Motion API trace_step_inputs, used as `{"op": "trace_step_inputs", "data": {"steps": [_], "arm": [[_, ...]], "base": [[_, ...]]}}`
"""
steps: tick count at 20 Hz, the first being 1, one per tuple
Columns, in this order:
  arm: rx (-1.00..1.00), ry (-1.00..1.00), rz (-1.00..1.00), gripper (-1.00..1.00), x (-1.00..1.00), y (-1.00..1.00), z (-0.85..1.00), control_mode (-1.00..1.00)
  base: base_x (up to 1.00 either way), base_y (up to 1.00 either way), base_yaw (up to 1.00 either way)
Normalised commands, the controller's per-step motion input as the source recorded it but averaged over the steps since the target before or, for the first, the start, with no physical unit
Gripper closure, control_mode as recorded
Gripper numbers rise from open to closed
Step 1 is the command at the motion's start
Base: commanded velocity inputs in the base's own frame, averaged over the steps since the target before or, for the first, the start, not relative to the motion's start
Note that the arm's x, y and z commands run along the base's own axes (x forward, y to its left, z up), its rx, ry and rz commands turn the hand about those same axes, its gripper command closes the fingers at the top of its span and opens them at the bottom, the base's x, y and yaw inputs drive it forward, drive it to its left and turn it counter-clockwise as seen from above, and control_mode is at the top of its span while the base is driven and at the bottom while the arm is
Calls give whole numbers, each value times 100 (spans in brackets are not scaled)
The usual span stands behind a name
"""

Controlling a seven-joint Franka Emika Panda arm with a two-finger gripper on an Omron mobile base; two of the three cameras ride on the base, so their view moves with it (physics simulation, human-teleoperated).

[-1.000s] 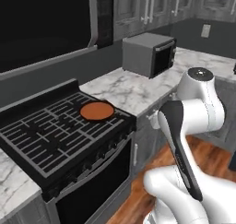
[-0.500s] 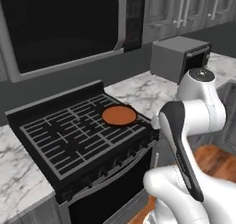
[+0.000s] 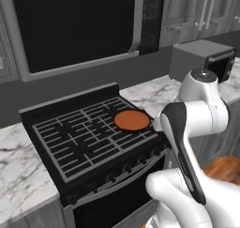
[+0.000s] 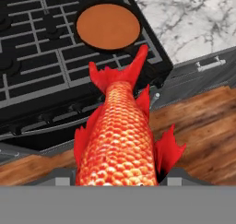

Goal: Retrieve the fish from the fridge and place it on the saucepan with marinade on the stove.

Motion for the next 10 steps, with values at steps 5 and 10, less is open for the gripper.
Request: {"op": "trace_step_inputs", "data": {"steps": [5, 10], "arm": [[0, 0, 0, 100, 0, 0, 0, 100], [0, 0, 0, 100, 0, 0, 0, 100]], "base": [[34, -40, 21], [24, -31, 12]]}}
